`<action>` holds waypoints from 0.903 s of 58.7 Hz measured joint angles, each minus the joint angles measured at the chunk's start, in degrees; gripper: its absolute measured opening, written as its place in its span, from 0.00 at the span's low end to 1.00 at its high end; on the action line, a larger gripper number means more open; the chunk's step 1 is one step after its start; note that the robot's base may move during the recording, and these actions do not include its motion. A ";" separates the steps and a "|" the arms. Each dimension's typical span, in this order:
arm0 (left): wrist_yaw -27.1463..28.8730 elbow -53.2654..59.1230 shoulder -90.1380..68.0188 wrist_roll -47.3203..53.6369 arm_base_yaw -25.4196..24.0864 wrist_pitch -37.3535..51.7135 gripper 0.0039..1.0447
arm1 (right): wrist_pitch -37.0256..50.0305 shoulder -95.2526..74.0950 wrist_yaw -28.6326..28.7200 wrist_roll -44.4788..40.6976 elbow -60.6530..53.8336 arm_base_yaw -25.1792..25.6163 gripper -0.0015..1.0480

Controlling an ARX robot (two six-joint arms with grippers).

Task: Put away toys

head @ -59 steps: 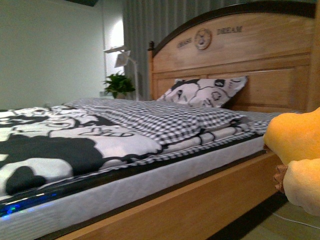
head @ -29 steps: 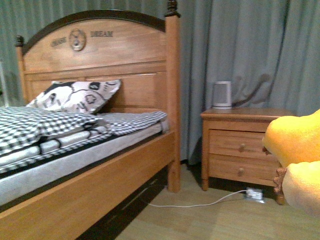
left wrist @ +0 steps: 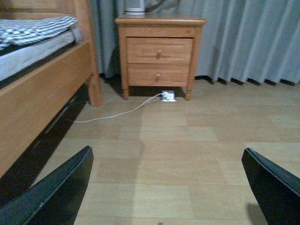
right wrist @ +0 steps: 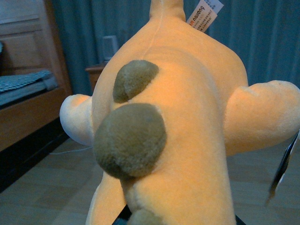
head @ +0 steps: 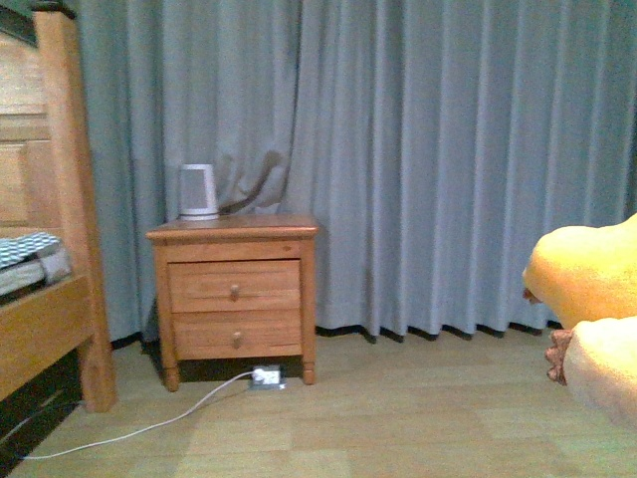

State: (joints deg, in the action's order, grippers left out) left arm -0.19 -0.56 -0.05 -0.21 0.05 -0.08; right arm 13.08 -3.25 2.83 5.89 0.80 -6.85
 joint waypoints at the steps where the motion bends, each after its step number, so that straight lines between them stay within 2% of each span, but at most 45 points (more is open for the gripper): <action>1: -0.04 0.00 0.00 0.00 0.00 0.00 0.94 | -0.02 0.00 -0.13 0.02 0.00 0.00 0.07; 53: 0.22 0.00 0.00 -0.02 0.00 0.00 0.94 | -0.02 0.00 0.37 0.00 0.00 -0.07 0.07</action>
State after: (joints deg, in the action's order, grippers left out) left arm 0.03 -0.56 -0.05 -0.23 0.05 -0.08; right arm 13.06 -3.25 3.20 5.89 0.80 -6.92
